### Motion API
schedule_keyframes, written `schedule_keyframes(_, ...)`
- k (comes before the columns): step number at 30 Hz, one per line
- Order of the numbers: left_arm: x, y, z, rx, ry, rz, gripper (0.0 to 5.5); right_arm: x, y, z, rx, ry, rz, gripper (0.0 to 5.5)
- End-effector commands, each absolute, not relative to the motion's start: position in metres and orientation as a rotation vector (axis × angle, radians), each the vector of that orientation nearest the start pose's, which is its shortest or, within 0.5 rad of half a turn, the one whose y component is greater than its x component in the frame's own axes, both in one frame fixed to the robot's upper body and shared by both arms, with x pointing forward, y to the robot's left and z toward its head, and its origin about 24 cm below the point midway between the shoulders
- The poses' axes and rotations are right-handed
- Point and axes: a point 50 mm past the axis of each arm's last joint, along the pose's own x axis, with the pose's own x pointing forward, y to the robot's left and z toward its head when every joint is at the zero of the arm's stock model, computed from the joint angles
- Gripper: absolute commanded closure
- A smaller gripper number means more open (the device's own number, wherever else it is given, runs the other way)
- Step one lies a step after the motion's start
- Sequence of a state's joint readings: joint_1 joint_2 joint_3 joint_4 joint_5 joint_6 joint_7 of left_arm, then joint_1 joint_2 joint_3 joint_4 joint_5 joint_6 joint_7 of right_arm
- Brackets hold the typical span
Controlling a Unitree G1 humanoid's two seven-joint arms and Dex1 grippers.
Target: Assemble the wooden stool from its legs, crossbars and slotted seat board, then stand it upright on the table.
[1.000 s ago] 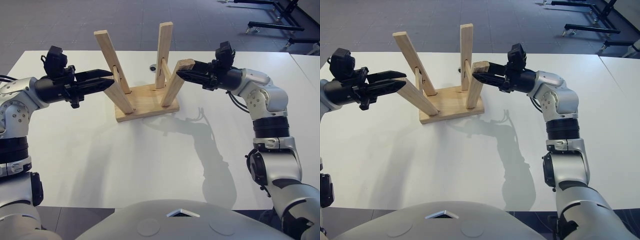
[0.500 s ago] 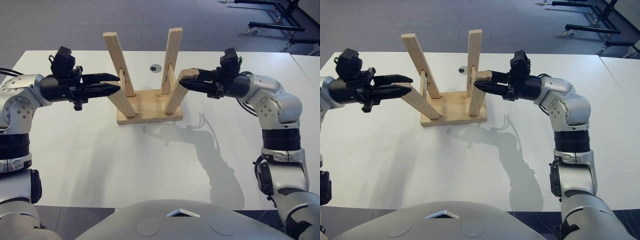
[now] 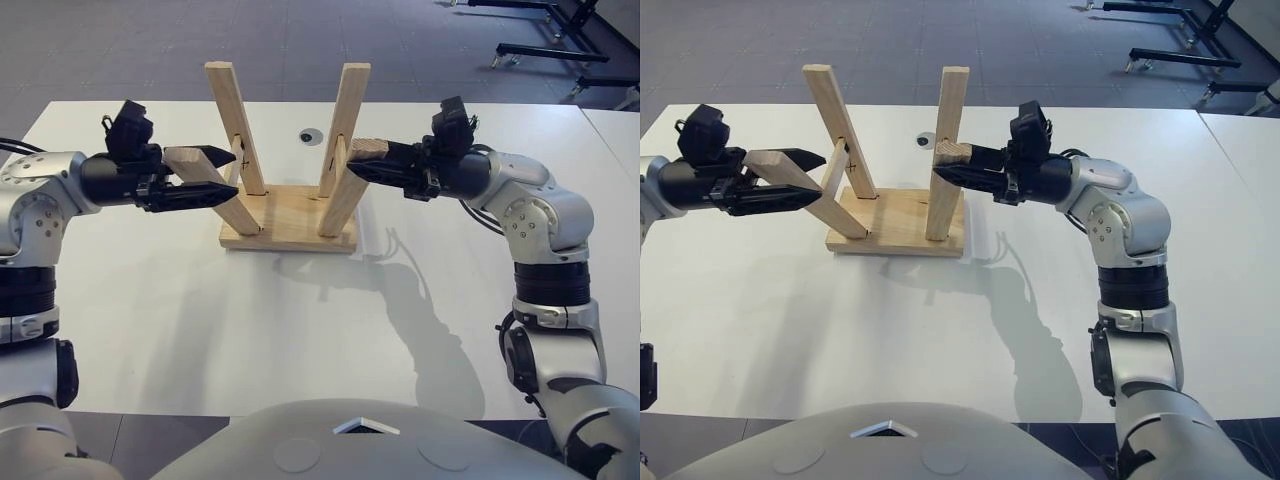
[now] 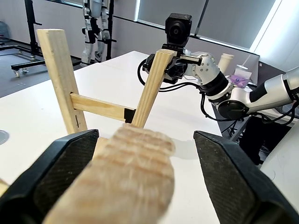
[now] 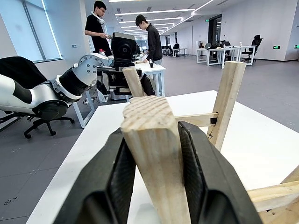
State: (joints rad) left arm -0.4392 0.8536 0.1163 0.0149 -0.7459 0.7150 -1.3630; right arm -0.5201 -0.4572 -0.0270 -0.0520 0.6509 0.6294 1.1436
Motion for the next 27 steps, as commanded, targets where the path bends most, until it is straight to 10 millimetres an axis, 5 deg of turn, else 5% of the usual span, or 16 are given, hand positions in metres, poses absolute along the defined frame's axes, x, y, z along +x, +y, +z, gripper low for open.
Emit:
schedule_keyframes(1,0.263,0.254,0.183,-0.043,0.268,-1.281,1.77,0.286,-0.15,0.172,0.18,0.012,1.376,4.22)
schedule_keyframes(9,0.283,0.26,0.173,-0.027,0.287,-1.272,1.77,0.285,-0.148,0.179,0.149,0.022,1.437,4.27)
schedule_keyframes(15,0.294,0.261,0.19,-0.05,0.224,-1.311,1.77,0.286,-0.139,0.18,0.122,0.042,1.511,4.31)
schedule_keyframes(27,0.288,0.269,0.179,-0.051,0.24,-1.359,3.75,0.287,-0.137,0.178,0.124,0.035,1.508,4.34)
